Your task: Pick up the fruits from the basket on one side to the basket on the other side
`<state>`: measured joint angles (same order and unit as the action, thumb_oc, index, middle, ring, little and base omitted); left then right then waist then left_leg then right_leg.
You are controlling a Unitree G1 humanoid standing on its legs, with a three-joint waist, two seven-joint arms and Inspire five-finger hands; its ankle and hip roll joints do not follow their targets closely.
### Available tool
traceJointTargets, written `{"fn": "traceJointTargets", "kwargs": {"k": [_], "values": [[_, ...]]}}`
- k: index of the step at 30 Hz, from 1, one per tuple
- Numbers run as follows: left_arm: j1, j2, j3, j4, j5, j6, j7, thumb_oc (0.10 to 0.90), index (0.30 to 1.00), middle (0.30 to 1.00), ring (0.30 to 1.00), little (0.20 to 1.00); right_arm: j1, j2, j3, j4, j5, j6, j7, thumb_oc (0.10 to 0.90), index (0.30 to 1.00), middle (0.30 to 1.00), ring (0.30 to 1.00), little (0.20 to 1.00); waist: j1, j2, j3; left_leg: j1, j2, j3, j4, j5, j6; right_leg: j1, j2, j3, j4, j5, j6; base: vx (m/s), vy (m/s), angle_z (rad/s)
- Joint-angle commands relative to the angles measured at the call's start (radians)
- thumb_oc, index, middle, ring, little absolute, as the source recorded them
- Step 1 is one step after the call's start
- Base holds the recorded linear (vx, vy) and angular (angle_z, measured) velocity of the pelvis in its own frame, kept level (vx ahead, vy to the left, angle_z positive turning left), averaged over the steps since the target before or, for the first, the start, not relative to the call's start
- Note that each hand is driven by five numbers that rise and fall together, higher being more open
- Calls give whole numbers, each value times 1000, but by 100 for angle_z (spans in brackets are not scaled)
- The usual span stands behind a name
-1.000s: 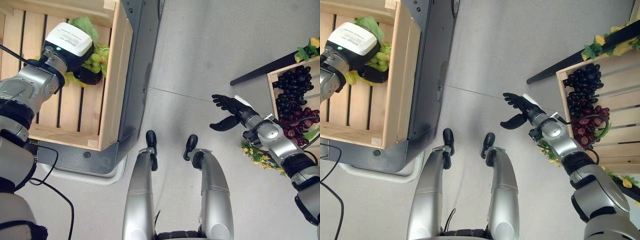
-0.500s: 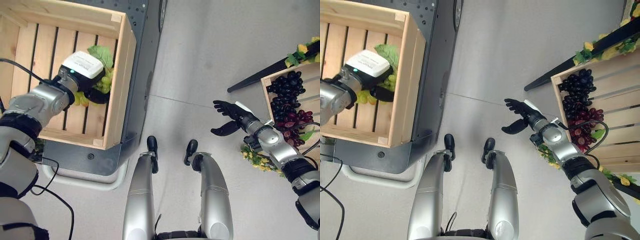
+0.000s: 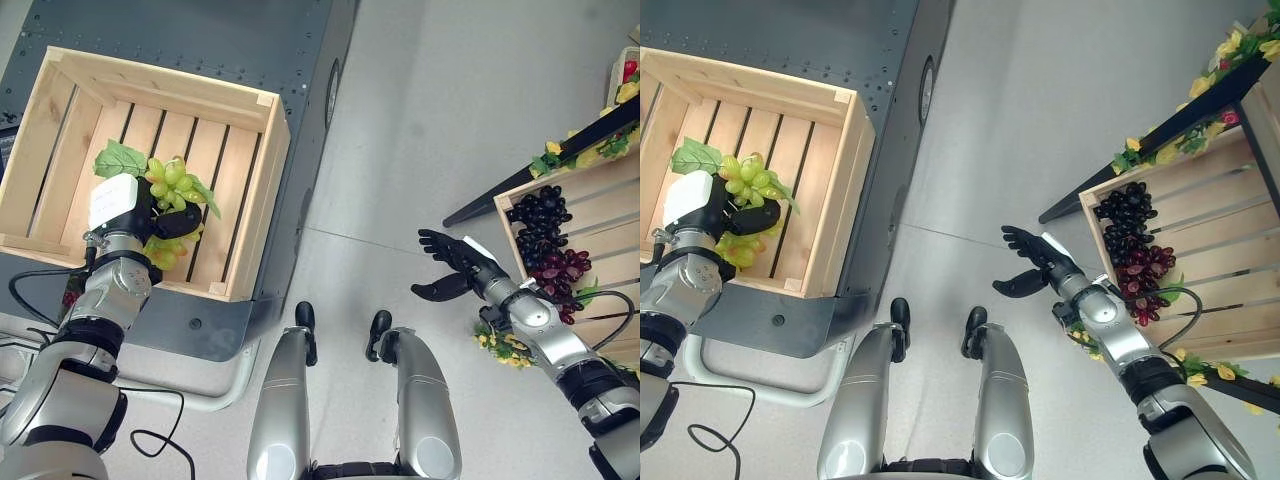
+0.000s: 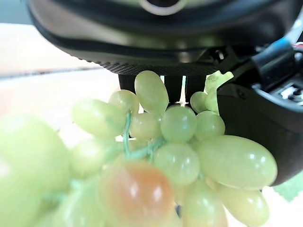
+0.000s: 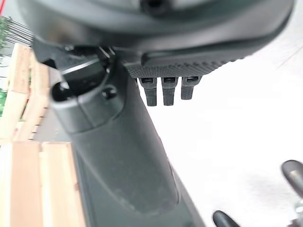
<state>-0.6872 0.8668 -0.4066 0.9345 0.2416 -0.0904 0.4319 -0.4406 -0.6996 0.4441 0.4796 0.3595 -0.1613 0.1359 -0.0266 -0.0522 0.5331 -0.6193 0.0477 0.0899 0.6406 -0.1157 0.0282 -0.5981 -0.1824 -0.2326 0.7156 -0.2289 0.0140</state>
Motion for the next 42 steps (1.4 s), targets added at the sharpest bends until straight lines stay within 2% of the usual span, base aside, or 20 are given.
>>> {"fn": "traceJointTargets", "kwargs": {"k": [1, 3, 5, 8, 9, 10, 12, 14, 17, 22, 25, 30, 32, 38, 42], "values": [[24, 35, 161, -122, -91, -18, 190, 400, 300, 300, 300, 300, 24, -5, -121, -158, 7, -69, 1, 800, 900, 900, 900, 900, 14, 21, -13, 179, -44, 32, -45, -106, 5, 133, 15, 33, -68, 19, 8, 18, -75, -5], [87, -1, 244, -195, -196, -76, 214, 400, 300, 300, 300, 300, 78, 13, -137, -196, -33, -52, -4, 800, 900, 900, 900, 900, 18, 23, -13, 212, -52, 22, -66, -101, 6, 161, 17, 30, -75, 17, 9, 11, -101, -1], [115, -18, 287, -241, -242, -104, 200, 400, 300, 300, 300, 300, 102, 17, -142, -210, -43, -26, 17, 800, 900, 900, 900, 900, 22, 24, -13, 242, -55, 16, -95, -93, 5, 187, 18, 28, -94, 19, 10, -1, -89, 7], [139, -33, 322, -311, -304, -132, 185, 400, 300, 300, 300, 300, 117, 14, -140, -237, -46, -8, 55, 800, 900, 900, 900, 900, 27, 26, -25, 293, -58, 7, -153, -72, -1, 236, 22, 20, -143, 28, 15, -6, -108, 5], [144, -38, 331, -330, -317, -149, 171, 400, 300, 300, 300, 300, 110, 14, -133, -247, -60, 19, 60, 800, 900, 900, 900, 900, 28, 26, -37, 318, -59, 4, -180, -62, -6, 263, 28, 16, -172, 32, 16, -5, -106, 4], [143, -36, 331, -335, -315, -149, 170, 400, 300, 300, 300, 300, 108, 12, -132, -249, -61, 27, 61, 800, 900, 900, 900, 900, 27, 26, -43, 320, -58, 5, -188, -57, -7, 266, 29, 14, -179, 35, 15, 0, -103, 7], [137, -23, 331, -366, -307, -155, 161, 400, 300, 300, 300, 300, 102, -1, -123, -267, -59, 86, 51, 800, 900, 900, 900, 900, 23, 29, -69, 369, -57, 0, -243, -38, -17, 317, 38, 11, -233, 41, 15, 9, -92, 0], [136, -13, 328, -379, -309, -154, 160, 400, 300, 300, 300, 300, 105, -4, -121, -273, -55, 99, 50, 800, 900, 900, 900, 900, 21, 31, -79, 385, -56, -1, -261, -32, -21, 334, 41, 10, -251, 42, 15, 17, -68, -4], [150, 16, 331, -438, -334, -158, 115, 400, 300, 300, 300, 300, 136, -6, -128, -302, -23, 141, 112, 800, 900, 900, 900, 900, 13, 43, -128, 468, -59, -10, -351, -5, -35, 429, 51, 9, -350, 57, 14, 45, -80, -4], [160, 16, 330, -484, -370, -183, 45, 400, 300, 300, 300, 300, 148, -2, -120, -324, -6, 149, 162, 800, 900, 900, 900, 900, 8, 53, -204, 560, -60, -12, -451, 18, -52, 546, 68, 4, -486, 87, 16, 65, -69, 0], [146, 17, 320, -493, -383, -204, 11, 400, 300, 300, 300, 300, 145, -2, -117, -328, 43, 164, 198, 800, 900, 900, 900, 900, 4, 59, -260, 604, -58, -15, -508, 34, -61, 597, 79, 11, -553, 111, 18, 34, -74, 1], [111, -2, 310, -525, -515, -288, -91, 400, 300, 300, 300, 300, 149, 52, -123, -322, 199, 194, 244, 800, 900, 900, 900, 900, 3, 70, -351, 665, -57, -28, -607, 59, -67, 664, 91, 22, -658, 154, 27, 41, -101, 0], [99, -18, 302, -532, -556, -313, -130, 400, 300, 300, 300, 300, 142, 79, -120, -316, 229, 182, 247, 800, 900, 900, 900, 900, 2, 72, -368, 678, -55, -29, -631, 67, -70, 678, 94, 23, -684, 165, 30, -10, -102, 5], [-15, -47, 239, -530, -692, -312, -282, 400, 300, 300, 300, 300, 40, 166, -128, -317, 383, 228, 206, 800, 900, 900, 900, 900, -3, 89, -425, 715, -52, -32, -725, 97, -74, 713, 105, 22, -777, 207, 45, -10, -105, 0], [-115, -56, 190, -513, -786, -338, -367, 400, 300, 300, 300, 300, -35, 214, -112, -324, 426, 238, 180, 800, 900, 900, 900, 900, -8, 101, -453, 700, -54, -33, -728, 94, -73, 711, 106, 22, -803, 221, 52, -40, -71, -1]]}}
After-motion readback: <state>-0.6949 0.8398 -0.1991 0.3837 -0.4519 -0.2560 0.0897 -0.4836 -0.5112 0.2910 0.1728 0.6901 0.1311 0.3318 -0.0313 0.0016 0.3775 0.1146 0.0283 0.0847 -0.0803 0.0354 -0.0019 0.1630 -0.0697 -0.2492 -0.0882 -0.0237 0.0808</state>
